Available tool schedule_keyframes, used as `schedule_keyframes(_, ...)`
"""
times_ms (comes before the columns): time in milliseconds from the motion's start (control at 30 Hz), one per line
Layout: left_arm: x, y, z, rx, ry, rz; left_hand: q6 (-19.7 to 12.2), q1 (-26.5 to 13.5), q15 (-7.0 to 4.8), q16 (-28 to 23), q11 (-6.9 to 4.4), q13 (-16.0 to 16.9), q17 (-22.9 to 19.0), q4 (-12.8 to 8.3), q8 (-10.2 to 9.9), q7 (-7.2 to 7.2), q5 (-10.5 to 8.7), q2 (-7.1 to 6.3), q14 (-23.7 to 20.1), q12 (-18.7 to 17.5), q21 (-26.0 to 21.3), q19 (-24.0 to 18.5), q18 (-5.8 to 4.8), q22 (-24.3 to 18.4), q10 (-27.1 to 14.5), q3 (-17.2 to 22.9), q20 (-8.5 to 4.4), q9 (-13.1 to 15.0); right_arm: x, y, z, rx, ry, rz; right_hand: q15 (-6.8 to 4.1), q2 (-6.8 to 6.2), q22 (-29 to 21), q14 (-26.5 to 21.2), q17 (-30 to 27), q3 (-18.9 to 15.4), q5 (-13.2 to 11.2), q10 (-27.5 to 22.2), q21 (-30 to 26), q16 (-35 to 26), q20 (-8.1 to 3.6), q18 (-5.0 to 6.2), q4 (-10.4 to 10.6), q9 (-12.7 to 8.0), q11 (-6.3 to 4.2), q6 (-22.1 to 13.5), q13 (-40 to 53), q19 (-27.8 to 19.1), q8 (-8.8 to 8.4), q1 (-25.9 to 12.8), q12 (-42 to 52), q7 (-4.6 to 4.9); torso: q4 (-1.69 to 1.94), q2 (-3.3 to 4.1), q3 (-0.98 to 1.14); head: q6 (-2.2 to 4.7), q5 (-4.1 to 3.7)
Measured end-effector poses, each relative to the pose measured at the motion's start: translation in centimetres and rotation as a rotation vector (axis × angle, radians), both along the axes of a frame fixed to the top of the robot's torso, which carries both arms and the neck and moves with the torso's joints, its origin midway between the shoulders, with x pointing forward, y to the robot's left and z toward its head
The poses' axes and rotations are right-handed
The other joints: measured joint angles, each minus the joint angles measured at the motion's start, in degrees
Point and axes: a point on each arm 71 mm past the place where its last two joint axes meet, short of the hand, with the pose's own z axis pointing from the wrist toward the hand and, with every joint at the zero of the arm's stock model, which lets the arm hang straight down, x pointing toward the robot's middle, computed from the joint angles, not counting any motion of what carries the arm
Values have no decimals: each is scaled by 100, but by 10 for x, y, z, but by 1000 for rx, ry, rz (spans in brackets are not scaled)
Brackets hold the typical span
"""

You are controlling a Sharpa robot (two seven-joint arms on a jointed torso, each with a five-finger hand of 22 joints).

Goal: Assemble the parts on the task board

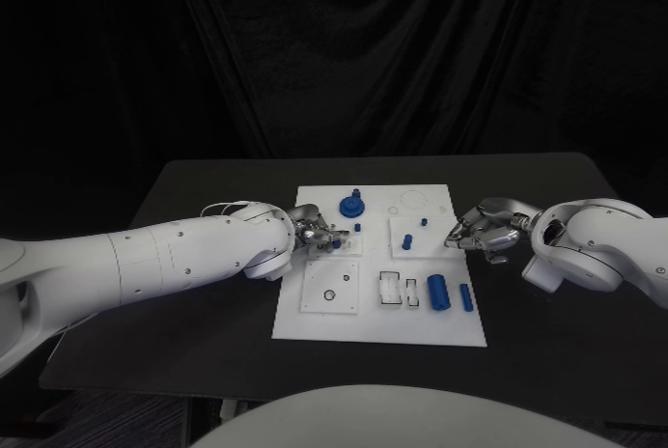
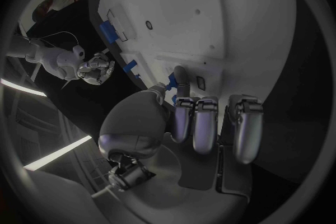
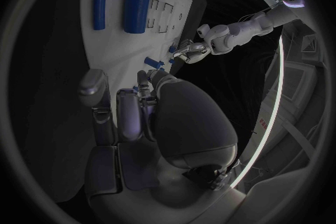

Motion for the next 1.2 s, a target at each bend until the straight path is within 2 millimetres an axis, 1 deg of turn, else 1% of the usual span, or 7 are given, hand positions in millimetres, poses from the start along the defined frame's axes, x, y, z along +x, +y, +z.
schedule_keyframes(333, 0, 1, 0, 2, 1, 3, 74, -40, 0, 0, 0, 0, 0, -8, 104, -36, 0, 40, 0, 4, 0, 0, 0, 0, 0, -102, 0, 98, -1, 0, -1, -1, 4, 1, 0, 0, 0, 0, 0, 0, 0, -42, -35, 0, 0, -1, 0, 4, 1, 0, -6, 0, 23, 0, 1, 0, 2, -1, -4, 0, -5)
schedule_keyframes(433, -2, 4, 0, 0, -1, 7, 78, 12, 0, 0, 0, 0, 0, -17, 303, -41, 101, 50, 0, 51, 0, 0, 0, 0, 0, -226, 0, 367, -1, -1, -1, -1, 4, 0, 0, 0, 0, 0, 0, 0, 0, -42, -35, 0, 0, -1, 0, 5, 1, 0, -6, 0, 23, 0, 1, 0, 7, -2, -3, 0, -15)
schedule_keyframes(500, -5, 7, 0, -3, -3, 12, 49, 151, -1, 0, -42, 0, 0, -47, 437, -55, 185, 22, -1, 99, 0, 0, 0, 0, -1, -285, 0, 553, -1, -1, -1, -1, 4, -1, 0, 0, 0, 0, 0, 0, 0, -42, -35, 0, 0, -1, 0, 4, 1, 0, -6, 0, 23, 0, 1, 0, 9, -2, -3, 0, -19)
schedule_keyframes(667, -15, 11, 4, -24, -17, 19, 17, 299, -21, 0, -55, 0, 0, -55, 568, -105, 296, -11, -22, 209, 0, 0, 0, 0, 8, -340, 0, 766, -1, -2, -1, -1, 4, -3, 12, 0, 0, -12, 0, 0, 0, -42, -35, 0, 0, -1, 0, 4, 1, 0, -6, 0, 23, 0, 2, 0, 10, -5, -4, 0, -33)
schedule_keyframes(733, -15, 13, 9, -30, -30, 23, 7, 351, -21, 0, -55, 0, 0, -63, 582, -115, 338, -40, -22, 228, 0, 0, 0, 0, 8, -379, 0, 810, -1, -2, -1, -1, 4, -3, 19, 0, 0, -19, 0, 0, 0, -42, -35, 0, 0, 0, 0, 4, 1, 0, -6, 0, 23, 0, 2, 0, 10, -5, -4, 0, -37)
schedule_keyframes(1000, 5, 31, 60, -51, -156, 53, -300, 648, -21, 0, -55, 0, 0, -64, 745, -72, 523, -59, -22, 268, 0, 22, 0, 0, 8, -458, -21, 1130, -1, -2, -1, 0, 3, -2, 19, 0, 0, -19, 0, 0, 0, -42, -35, 0, 0, -1, 0, 9, 1, 0, -5, 0, 23, 0, 2, 0, 9, -5, -11, 0, -37)
schedule_keyframes(1200, 17, 40, 78, -46, -198, 63, -353, 754, -21, 0, -55, 0, 0, -80, 797, -85, 566, -44, -21, 268, 0, 22, 0, 0, 8, -474, -21, 1138, -1, 0, -1, 2, 0, 0, 19, 0, 0, -19, 0, 0, 0, -42, -35, 0, 0, -1, 0, 9, 1, 0, -4, 0, 23, 0, 2, 0, -6, -9, -3, 0, -14)
